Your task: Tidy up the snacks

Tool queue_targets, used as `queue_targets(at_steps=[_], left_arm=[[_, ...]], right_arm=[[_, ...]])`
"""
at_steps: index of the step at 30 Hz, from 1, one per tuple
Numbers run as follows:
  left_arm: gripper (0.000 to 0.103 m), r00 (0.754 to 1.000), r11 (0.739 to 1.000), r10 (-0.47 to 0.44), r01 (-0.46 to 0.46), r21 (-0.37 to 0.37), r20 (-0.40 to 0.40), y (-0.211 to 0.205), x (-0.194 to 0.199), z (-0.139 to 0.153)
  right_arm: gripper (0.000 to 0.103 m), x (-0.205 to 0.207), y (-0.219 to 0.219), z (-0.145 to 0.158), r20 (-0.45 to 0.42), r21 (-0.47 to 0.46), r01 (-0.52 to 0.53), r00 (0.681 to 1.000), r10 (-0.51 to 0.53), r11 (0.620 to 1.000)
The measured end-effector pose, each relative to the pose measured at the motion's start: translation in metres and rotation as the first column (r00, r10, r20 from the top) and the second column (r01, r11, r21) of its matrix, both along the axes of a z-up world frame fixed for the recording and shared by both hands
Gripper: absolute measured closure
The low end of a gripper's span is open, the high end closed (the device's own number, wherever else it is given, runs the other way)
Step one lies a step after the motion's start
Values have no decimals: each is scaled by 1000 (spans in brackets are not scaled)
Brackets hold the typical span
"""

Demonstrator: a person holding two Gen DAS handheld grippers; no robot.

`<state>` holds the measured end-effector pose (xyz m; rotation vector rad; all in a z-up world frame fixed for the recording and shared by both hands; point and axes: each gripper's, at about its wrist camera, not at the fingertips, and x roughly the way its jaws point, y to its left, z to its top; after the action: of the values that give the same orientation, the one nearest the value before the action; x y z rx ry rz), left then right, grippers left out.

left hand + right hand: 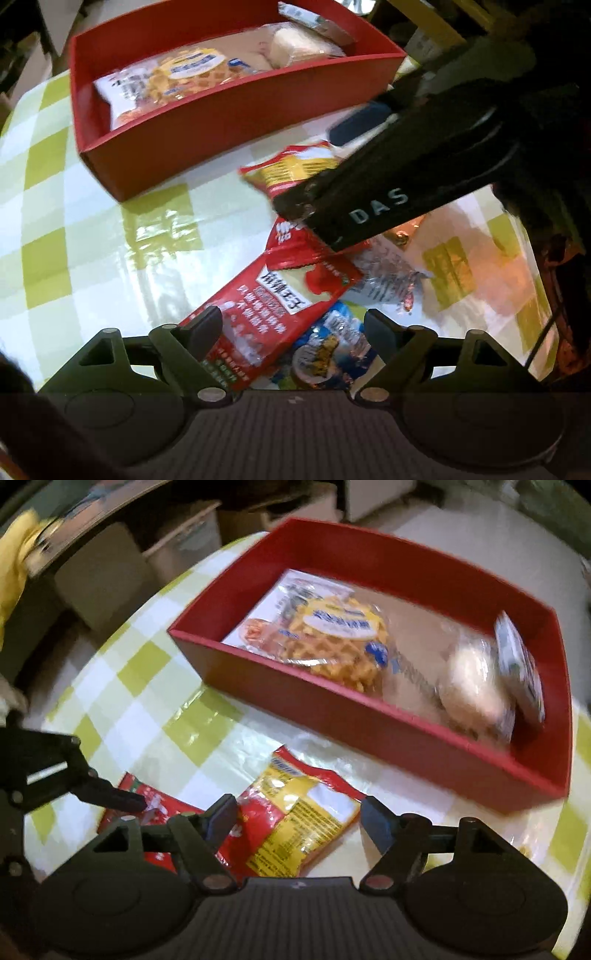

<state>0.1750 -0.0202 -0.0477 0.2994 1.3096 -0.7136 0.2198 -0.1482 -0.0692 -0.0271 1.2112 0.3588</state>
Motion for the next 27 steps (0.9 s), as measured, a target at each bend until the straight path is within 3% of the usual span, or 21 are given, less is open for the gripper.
queue_targets(at_steps=[3,7,12,16,18,19,20,22,24,27], left_arm=[[15,1000,1000,15,-15,2,12,5,5,0],[15,1000,1000,23,-23,2,19,9,4,4],[15,998,1000,10,-11,24,60,7,-3,8],[14,994,998,-17,11,58,112,9,-8,11],[14,993,998,-24,17,60,115,13,-9,12],[14,993,998,-29,23,57,112,15,-10,11],[14,993,998,-37,31,53,110,17,-10,13],[14,991,997,-51,44,58,120,17,-11,11],[13,989,996,-74,66,67,126,15,-13,8],[12,989,993,-93,83,84,117,12,-10,1]], right_arm=[[24,-6,0,3,3,1,101,995,-101,995],[24,-10,-8,9,-35,95,236,972,-233,967],[23,-2,6,-6,-60,41,335,941,-332,941],[6,-3,18,-22,-85,17,355,932,-353,935],[6,-5,18,-22,-72,21,341,938,-339,940],[10,-7,17,-20,-66,16,321,945,-320,947],[27,-9,16,-18,-54,-9,308,950,-308,951],[43,-13,7,-13,-64,18,296,953,-295,955],[45,-17,1,-10,-86,53,272,960,-267,961],[45,-27,1,-3,-30,14,249,968,-248,968]])
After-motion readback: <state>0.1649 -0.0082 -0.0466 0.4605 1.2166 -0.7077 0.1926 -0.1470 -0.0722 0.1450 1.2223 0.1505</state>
